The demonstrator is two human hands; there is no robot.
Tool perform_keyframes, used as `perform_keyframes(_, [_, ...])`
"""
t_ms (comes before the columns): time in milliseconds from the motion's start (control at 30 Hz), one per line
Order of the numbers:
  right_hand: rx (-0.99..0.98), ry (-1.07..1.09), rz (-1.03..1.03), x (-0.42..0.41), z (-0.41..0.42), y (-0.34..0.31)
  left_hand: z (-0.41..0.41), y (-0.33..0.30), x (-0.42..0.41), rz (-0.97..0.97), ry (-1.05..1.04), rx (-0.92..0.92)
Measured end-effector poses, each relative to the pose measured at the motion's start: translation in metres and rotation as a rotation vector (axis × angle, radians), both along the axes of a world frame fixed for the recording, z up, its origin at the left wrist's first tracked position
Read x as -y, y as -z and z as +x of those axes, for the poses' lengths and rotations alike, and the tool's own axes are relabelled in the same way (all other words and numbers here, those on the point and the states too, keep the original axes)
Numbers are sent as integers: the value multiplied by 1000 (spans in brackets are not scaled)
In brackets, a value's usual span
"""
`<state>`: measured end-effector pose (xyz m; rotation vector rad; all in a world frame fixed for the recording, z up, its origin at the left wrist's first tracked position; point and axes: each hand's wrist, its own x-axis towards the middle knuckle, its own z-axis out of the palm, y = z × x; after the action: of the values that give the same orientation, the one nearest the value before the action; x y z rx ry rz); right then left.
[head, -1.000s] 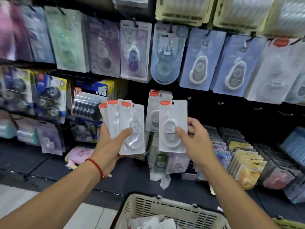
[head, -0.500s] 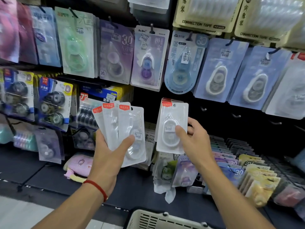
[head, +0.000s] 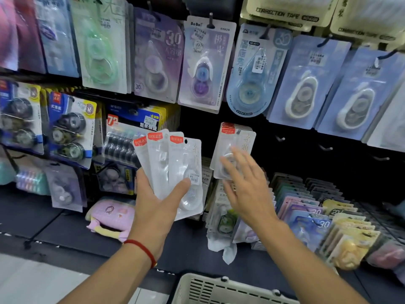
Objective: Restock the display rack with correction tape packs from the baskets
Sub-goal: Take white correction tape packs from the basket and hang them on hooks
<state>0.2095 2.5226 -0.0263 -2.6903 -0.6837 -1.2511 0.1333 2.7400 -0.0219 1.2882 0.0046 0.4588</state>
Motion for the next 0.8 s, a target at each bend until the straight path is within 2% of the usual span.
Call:
perform_keyframes(100, [-84, 114, -163, -7, 31, 0, 3, 2, 2, -9, -3, -15])
perform_keyframes(233, [-172, 196, -169, -11, 69, -9, 5, 7, 4, -17, -8, -27])
perform_keyframes(433, [-441, 177, -135, -11, 114, -25, 9, 16, 6, 16, 23, -61])
perform_keyframes(533, [-429, 130, -147, -5, 107, -30, 9, 21, 4, 5, 63, -83])
perform_keyframes(600, [-379, 100, -13, -3, 86, -25, 9, 22, 3, -36, 105, -97])
perform_keyframes(667, [-425, 11, 398, -6, 53, -16, 9, 21, 2, -99, 146, -103])
perform_keyframes(733, [-651, -169, 771, -14, 16, -14, 9, 21, 4, -148, 186, -97])
perform_keyframes(800, [-883, -318, 850, -17, -14, -14, 8, 20, 10, -164, 226, -79])
